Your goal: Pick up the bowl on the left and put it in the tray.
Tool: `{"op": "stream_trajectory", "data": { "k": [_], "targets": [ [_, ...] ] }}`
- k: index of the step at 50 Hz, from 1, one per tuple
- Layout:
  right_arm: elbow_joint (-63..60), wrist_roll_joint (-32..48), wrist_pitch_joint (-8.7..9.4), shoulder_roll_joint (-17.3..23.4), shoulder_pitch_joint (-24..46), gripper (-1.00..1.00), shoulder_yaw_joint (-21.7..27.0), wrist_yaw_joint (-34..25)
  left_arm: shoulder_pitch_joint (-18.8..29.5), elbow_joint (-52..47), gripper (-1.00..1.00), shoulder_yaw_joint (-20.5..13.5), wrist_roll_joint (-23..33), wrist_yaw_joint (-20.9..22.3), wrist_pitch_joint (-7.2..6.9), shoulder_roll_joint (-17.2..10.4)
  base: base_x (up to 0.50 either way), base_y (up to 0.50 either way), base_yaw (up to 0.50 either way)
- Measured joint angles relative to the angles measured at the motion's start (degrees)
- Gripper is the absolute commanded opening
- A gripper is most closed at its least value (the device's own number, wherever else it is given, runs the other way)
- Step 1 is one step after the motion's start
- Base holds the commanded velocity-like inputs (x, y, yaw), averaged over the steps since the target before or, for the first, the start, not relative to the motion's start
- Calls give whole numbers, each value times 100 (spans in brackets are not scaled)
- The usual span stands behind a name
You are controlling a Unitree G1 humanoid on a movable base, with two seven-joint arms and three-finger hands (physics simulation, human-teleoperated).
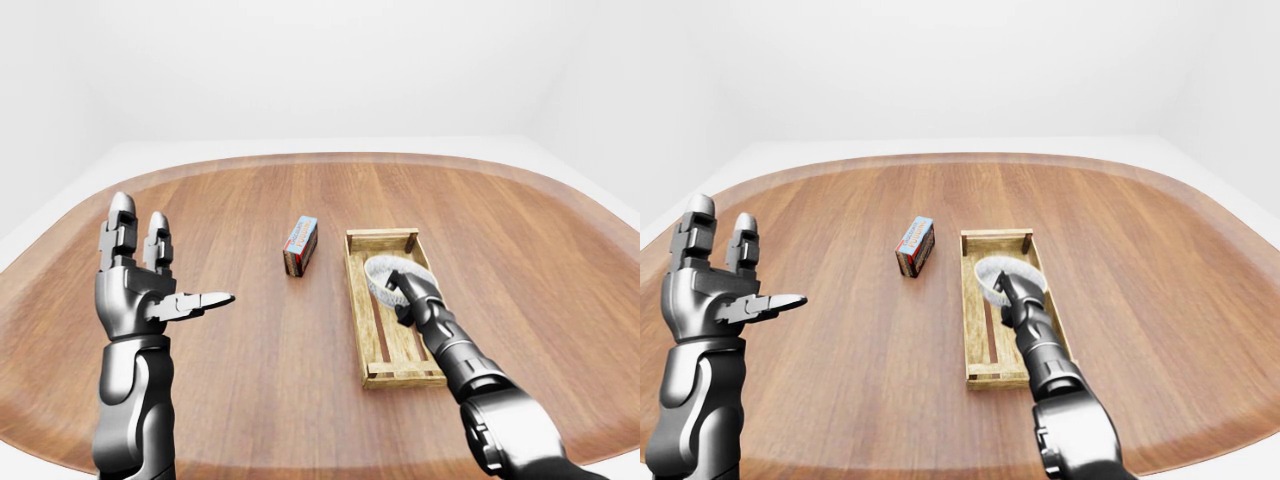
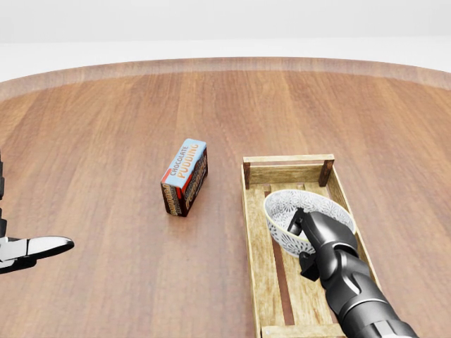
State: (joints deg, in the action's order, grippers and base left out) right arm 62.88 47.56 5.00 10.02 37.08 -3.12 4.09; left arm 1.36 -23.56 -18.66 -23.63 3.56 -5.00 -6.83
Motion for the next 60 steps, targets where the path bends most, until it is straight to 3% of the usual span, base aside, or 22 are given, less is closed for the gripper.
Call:
{"op": "stream_trajectory", "data": {
  "k": [31,32,33,34,60],
  "targets": [
    [286,-46,0,-52,103,-100,-11,154,2,5,100,-6,-10,-6,0,-4,0,0,0],
    [290,-41,0,-54,104,-53,-12,155,2,4,100,-6,-10,-6,0,-4,0,0,0],
    [290,-71,-1,-59,105,-53,-13,139,2,4,100,-6,-11,-6,0,-4,0,0,0],
    [293,-88,0,-67,105,100,-24,127,2,4,100,-6,-12,-6,0,-4,0,0,0],
    [99,-51,0,-98,-27,100,-39,74,-6,-6,100,2,-25,9,0,2,0,0,0]
  ]
}}
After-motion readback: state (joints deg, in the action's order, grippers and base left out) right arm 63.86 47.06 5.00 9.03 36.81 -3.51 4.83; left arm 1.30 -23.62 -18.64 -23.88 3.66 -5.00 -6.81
